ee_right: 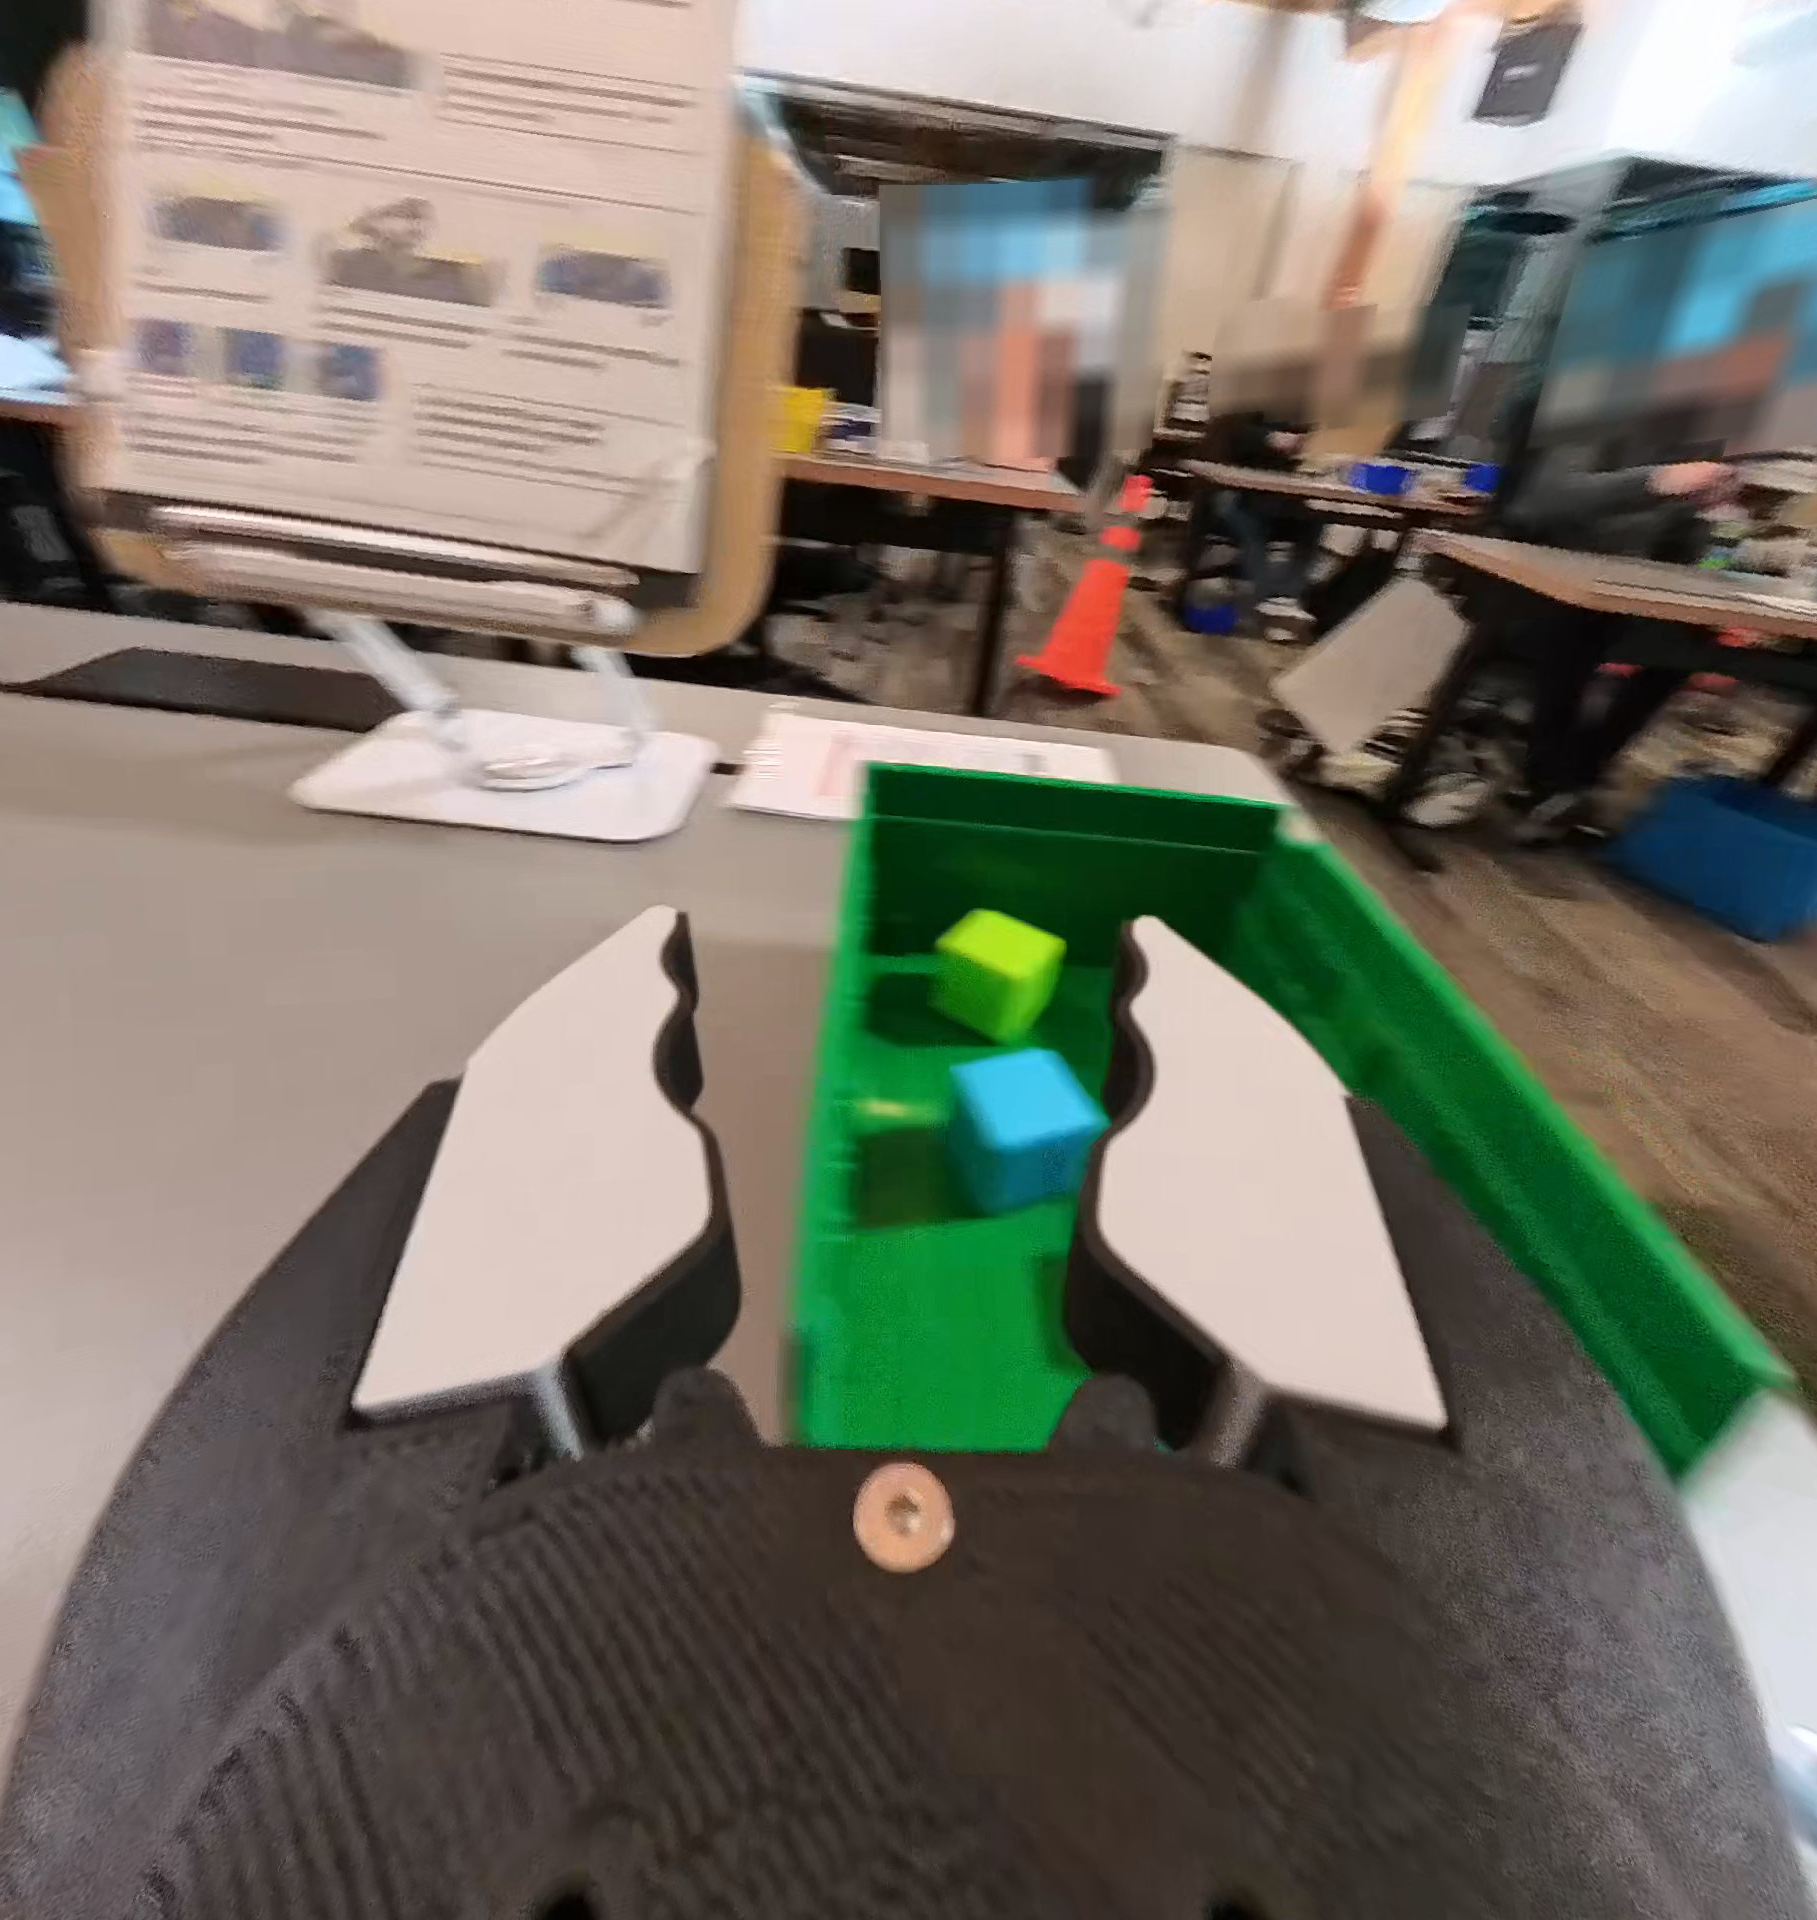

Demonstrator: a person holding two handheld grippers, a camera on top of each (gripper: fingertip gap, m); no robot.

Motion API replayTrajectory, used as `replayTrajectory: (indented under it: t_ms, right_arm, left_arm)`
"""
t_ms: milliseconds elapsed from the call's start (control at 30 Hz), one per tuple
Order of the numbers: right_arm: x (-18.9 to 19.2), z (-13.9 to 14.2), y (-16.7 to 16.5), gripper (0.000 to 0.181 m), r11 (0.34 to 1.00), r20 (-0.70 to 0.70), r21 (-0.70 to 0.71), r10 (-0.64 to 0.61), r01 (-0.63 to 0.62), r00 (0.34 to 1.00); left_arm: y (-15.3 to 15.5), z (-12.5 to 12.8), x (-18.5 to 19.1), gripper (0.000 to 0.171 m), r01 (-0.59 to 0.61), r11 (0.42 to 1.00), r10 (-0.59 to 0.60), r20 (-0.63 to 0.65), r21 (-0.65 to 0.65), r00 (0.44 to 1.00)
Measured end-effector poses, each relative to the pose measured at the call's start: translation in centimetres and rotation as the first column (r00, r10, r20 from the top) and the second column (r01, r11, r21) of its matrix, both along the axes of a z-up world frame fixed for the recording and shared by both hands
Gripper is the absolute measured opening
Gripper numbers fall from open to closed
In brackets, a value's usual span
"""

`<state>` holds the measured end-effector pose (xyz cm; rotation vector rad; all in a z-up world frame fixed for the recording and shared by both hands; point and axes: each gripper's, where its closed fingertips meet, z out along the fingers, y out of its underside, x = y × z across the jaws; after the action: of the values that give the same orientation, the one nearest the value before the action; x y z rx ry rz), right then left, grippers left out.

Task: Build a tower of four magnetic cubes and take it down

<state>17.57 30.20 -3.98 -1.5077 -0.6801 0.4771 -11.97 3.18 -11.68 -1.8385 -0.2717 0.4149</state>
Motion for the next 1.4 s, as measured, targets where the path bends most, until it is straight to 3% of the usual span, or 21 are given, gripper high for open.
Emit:
replayTrajectory:
  t_ms: [100, 200, 333, 467, 567, 700, 833, 967, 1067, 1167, 1300, 1400]
  right_arm:
    - [7.2, -0.2, 4.9, 0.081, 0.985, -0.008, -0.027, -0.169, 0.169, 0.986]
    - [14.1, -2.0, 8.9, 0.083, 0.945, -0.036, -0.152, -0.298, 0.289, 0.954]
    - [17.3, -1.9, 10.6, 0.076, 0.926, -0.256, -0.335, -0.267, 0.174, 0.929]
    - [16.9, -2.4, 10.9, 0.066, 0.936, -0.213, -0.315, -0.234, 0.160, 0.949]
    - [15.2, -3.3, 10.8, 0.060, 0.949, -0.039, -0.292, -0.135, 0.118, 0.990]
    - [14.1, -2.8, 13.1, 0.061, 0.951, 0.145, -0.289, -0.065, 0.105, 0.987]
    - [10.6, -5.1, 16.7, 0.067, 0.808, 0.271, -0.589, 0.171, 0.023, 0.947]
    - [9.8, -9.1, 19.2, 0.061, 0.636, 0.438, -0.754, 0.301, 0.164, 0.847]
    - [10.0, -11.7, 19.7, 0.058, 0.596, 0.560, -0.753, 0.361, 0.277, 0.746]
    - [9.2, -13.3, 19.6, 0.050, 0.560, 0.585, -0.765, 0.400, 0.318, 0.705]
    - [9.8, -15.2, 19.6, 0.020, 0.537, 0.656, -0.738, 0.429, 0.409, 0.621]
    - [9.0, -15.4, 19.0, 0.004, 0.459, 0.571, -0.809, 0.463, 0.368, 0.678]
  left_arm:
    - [0.1, -0.3, 0.0, 0.074, 0.010, 1.000, -0.010, 0.003, -0.015, 1.000]
    - [0.3, -0.4, 0.3, 0.073, 0.023, 1.000, -0.023, 0.004, -0.021, 1.000]
    - [0.4, -0.9, 1.1, 0.073, 0.044, 0.998, -0.044, 0.002, -0.053, 0.999]
    - [0.1, -1.0, 2.5, 0.072, 0.080, 0.995, -0.079, 0.027, -0.066, 0.997]
    - [-0.1, -0.8, 3.5, 0.071, 0.110, 0.993, -0.107, 0.058, -0.049, 0.993]
    - [0.1, -0.7, 4.6, 0.070, 0.160, 0.987, -0.158, 0.095, -0.017, 0.983]
    - [0.6, -1.4, 4.4, 0.070, 0.180, 0.982, -0.174, 0.112, -0.048, 0.978]
    - [0.6, -1.4, 4.3, 0.070, 0.190, 0.981, -0.183, 0.159, -0.035, 0.970]
    - [0.5, -1.5, 4.0, 0.069, 0.189, 0.981, -0.181, 0.174, -0.031, 0.968]
    - [0.4, -2.3, 3.8, 0.069, 0.201, 0.977, -0.185, 0.186, -0.067, 0.965]
    - [-0.1, -2.8, 3.3, 0.068, 0.194, 0.979, -0.175, 0.221, -0.067, 0.959]
    - [-0.8, -2.8, 2.8, 0.067, 0.179, 0.982, -0.158, 0.243, -0.065, 0.957]
